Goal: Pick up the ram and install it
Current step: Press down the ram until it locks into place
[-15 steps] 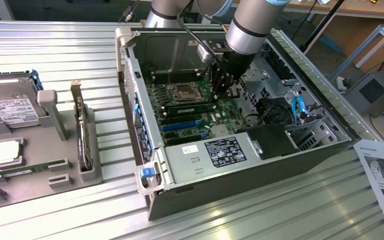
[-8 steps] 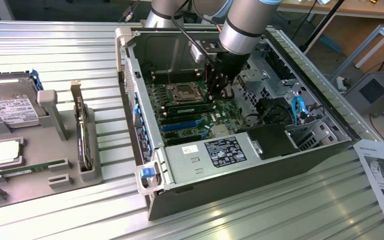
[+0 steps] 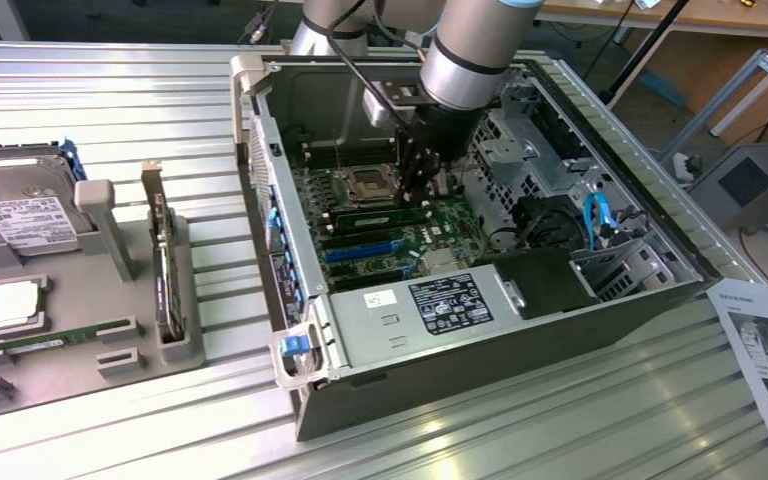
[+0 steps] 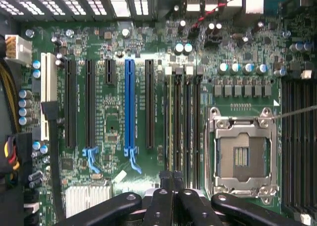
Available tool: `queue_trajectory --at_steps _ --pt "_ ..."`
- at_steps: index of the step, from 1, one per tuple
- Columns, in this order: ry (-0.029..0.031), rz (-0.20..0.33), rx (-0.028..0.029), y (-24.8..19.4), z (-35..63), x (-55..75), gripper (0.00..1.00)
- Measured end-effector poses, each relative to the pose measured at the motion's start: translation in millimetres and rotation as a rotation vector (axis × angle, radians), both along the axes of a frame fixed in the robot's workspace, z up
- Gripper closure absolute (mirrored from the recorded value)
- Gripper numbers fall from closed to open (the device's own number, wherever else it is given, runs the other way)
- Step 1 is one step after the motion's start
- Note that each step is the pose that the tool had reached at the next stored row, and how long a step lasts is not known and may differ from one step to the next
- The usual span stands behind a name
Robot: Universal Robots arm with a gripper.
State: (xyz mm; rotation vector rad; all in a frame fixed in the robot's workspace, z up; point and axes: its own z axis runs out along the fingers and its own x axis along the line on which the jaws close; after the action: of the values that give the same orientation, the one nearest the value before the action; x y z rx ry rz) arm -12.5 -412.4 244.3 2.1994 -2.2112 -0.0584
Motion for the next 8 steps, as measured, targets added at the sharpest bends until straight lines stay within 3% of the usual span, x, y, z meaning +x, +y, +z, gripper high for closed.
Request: queue_trajectory --at_steps 8 --pt "-0.0014 0.0 0.0001 0.0 0.0 -21.5 0.89"
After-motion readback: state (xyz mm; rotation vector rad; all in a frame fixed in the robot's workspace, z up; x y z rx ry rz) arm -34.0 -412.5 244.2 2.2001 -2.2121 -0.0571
